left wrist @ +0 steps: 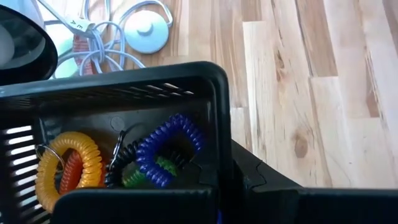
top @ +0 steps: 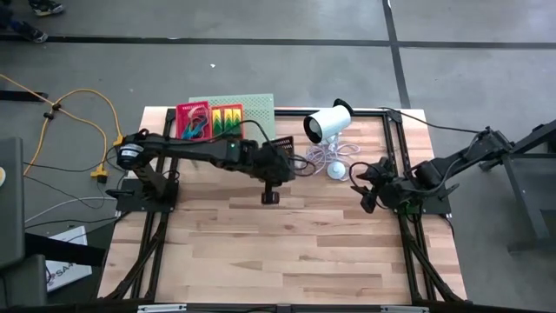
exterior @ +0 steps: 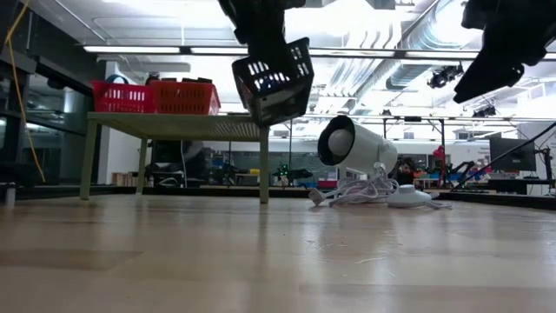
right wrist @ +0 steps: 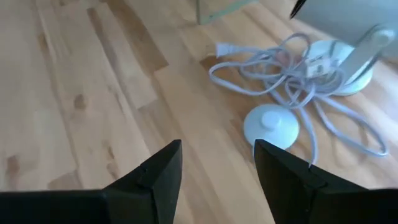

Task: Pick & Place Office Desk Supplies
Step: Put the black basket on the shelf

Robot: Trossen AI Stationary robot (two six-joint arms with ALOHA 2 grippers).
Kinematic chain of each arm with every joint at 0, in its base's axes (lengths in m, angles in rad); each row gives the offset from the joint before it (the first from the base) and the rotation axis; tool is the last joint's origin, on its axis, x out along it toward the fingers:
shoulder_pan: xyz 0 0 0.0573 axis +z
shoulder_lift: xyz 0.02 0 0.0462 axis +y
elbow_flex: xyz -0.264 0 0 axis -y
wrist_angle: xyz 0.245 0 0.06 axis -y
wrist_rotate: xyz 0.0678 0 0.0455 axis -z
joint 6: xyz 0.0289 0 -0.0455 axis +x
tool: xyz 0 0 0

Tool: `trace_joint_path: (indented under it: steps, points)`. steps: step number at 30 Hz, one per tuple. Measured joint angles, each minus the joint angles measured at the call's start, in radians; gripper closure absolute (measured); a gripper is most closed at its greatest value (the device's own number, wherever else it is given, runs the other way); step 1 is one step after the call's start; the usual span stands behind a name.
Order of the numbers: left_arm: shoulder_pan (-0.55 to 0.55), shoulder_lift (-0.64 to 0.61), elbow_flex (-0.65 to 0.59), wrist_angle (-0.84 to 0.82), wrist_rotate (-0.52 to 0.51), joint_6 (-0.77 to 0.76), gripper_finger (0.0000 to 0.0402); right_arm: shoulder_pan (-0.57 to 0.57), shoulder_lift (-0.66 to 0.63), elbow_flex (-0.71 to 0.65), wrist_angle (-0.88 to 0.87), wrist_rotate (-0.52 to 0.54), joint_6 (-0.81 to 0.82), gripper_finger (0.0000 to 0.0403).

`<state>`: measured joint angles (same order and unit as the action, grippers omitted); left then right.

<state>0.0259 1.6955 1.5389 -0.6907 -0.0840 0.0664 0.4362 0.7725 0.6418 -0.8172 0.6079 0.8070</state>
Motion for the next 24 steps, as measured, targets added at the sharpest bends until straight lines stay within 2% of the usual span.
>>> trace_joint_path:
  steps: [11,24]
  points:
    - [0.034,0.0,0.0,-0.004,0.012,0.041,0.0401,0.0,0.007,0.0,0.0,-0.17,0.0,0.0215]
    - [-0.026,0.0,0.0,-0.023,-0.008,0.067,0.0401,0.0,0.008,0.0,-0.001,-0.302,0.0,0.0215]
